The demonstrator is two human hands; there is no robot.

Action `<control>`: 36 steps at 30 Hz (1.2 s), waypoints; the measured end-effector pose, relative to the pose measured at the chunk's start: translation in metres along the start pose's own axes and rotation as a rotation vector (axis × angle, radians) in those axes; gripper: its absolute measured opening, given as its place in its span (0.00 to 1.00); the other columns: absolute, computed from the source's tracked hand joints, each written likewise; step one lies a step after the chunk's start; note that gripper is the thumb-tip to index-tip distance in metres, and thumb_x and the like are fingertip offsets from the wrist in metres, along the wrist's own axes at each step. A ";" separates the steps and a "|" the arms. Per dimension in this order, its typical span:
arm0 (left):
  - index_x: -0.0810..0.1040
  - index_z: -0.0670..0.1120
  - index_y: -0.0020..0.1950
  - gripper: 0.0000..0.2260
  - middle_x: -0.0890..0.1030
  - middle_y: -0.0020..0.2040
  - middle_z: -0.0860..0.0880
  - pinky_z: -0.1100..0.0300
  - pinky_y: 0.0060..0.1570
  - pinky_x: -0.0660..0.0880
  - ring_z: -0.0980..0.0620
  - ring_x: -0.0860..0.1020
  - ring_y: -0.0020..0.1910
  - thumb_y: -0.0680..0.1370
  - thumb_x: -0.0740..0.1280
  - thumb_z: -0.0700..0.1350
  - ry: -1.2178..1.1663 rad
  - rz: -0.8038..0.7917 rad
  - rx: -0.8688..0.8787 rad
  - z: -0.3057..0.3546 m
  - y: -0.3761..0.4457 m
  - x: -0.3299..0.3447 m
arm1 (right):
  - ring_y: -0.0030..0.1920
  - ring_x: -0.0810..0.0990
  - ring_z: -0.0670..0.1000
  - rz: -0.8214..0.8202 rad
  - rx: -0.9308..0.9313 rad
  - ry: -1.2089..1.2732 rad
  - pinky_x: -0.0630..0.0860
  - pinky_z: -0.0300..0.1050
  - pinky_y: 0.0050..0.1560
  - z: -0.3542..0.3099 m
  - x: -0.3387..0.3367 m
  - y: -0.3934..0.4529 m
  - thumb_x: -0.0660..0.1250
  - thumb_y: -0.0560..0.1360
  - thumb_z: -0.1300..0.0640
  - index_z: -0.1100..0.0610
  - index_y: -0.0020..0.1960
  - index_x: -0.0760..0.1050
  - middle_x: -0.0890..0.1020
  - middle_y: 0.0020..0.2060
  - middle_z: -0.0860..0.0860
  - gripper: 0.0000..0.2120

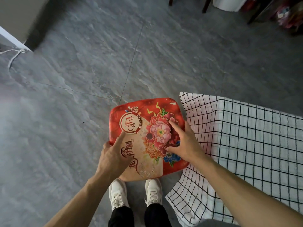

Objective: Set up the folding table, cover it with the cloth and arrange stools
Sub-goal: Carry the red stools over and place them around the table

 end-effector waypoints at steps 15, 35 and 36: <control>0.51 0.63 0.78 0.36 0.57 0.79 0.46 0.42 0.67 0.68 0.41 0.62 0.75 0.75 0.68 0.60 0.099 0.133 0.063 0.036 -0.048 -0.085 | 0.77 0.52 0.53 -0.019 -0.222 -0.358 0.58 0.63 0.75 -0.089 -0.067 -0.037 0.65 0.76 0.39 0.44 0.77 0.56 0.55 0.78 0.49 0.35; 0.60 0.54 0.77 0.33 0.64 0.75 0.49 0.54 0.69 0.65 0.48 0.67 0.71 0.76 0.68 0.58 -0.346 0.589 -0.162 -0.044 -0.369 -0.272 | 0.75 0.61 0.52 -0.090 -0.706 -0.321 0.55 0.45 0.75 -0.377 -0.099 -0.280 0.62 0.73 0.38 0.51 0.77 0.61 0.65 0.74 0.52 0.36; 0.60 0.53 0.77 0.33 0.64 0.75 0.49 0.54 0.69 0.64 0.47 0.66 0.71 0.76 0.68 0.58 -0.362 0.609 -0.177 -0.056 -0.385 -0.276 | 0.74 0.62 0.52 -0.100 -0.734 -0.344 0.56 0.45 0.75 -0.387 -0.091 -0.291 0.60 0.72 0.38 0.51 0.77 0.62 0.66 0.74 0.53 0.37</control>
Point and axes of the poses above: each hand's wrist, its own y-axis towards the middle knuckle, its own x-axis out of the palm, z = x × y, the point moved 6 cm from there along y, towards the middle knuckle
